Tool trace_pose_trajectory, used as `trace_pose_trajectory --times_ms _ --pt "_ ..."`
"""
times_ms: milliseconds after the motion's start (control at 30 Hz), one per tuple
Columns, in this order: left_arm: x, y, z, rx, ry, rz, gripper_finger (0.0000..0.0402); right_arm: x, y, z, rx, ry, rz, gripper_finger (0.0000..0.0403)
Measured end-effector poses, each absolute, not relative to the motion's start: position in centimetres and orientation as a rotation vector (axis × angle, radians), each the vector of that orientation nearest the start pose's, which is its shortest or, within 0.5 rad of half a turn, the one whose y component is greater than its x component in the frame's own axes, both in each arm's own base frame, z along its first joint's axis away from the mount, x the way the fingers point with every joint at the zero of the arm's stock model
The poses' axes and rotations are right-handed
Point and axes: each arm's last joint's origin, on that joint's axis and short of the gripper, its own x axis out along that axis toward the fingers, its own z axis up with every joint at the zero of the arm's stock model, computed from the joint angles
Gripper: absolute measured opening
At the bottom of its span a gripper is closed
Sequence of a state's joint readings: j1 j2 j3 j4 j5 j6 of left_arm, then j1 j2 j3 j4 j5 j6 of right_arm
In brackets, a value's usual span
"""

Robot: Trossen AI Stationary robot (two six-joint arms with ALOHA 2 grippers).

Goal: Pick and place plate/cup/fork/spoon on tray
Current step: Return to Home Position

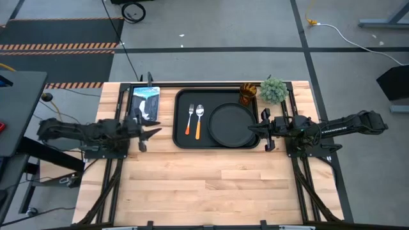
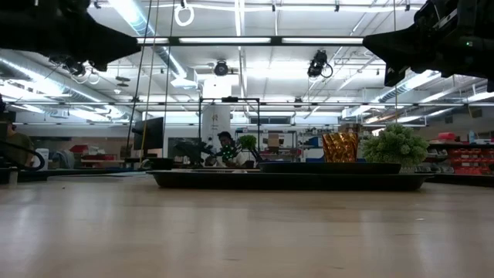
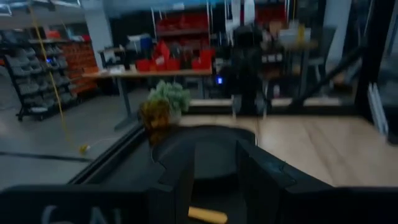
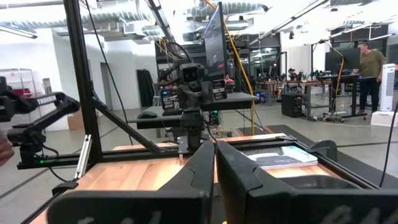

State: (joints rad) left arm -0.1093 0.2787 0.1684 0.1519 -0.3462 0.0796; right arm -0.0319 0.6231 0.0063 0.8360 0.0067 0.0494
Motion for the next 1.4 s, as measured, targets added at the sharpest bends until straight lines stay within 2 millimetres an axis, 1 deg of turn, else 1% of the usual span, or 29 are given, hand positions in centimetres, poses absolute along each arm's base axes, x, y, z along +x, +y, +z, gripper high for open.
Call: trace_pose_trajectory --times_ms 100,267,567,700,833,1000,1133,1400 --pt "10.3 -0.1 20.9 0.043 -0.075 0.236 0.0126 13.5 -0.4 18.6 0.046 -0.22 -0.033 0.0022" --pt "9.3 -0.1 20.5 0.007 -0.069 0.219 0.0126 13.5 -0.4 18.6 0.047 -0.219 -0.033 0.0022" --pt "8.7 -0.3 20.0 -0.023 -0.043 0.115 0.0126 13.5 -0.4 18.6 0.046 -0.219 -0.033 0.0022" --pt "8.7 -0.3 20.0 -0.021 -0.036 0.106 0.0126 13.5 -0.4 18.5 0.047 -0.212 -0.033 0.0022" --pt "8.7 -0.4 19.9 -0.027 -0.023 0.092 0.0126 13.8 -0.5 17.6 0.048 -0.118 -0.036 0.0022" --pt "8.7 -0.6 19.8 -0.034 -0.021 -0.002 0.0126 13.9 -0.5 15.7 0.051 0.073 -0.044 0.0022" --pt "8.7 -0.7 19.8 -0.013 -0.021 -0.009 0.0126 13.8 -0.5 14.6 0.052 0.184 -0.046 0.0022" --pt "8.8 -0.7 19.8 0.018 -0.025 -0.025 0.0126 13.8 -0.5 14.4 0.052 0.209 -0.047 0.0022"
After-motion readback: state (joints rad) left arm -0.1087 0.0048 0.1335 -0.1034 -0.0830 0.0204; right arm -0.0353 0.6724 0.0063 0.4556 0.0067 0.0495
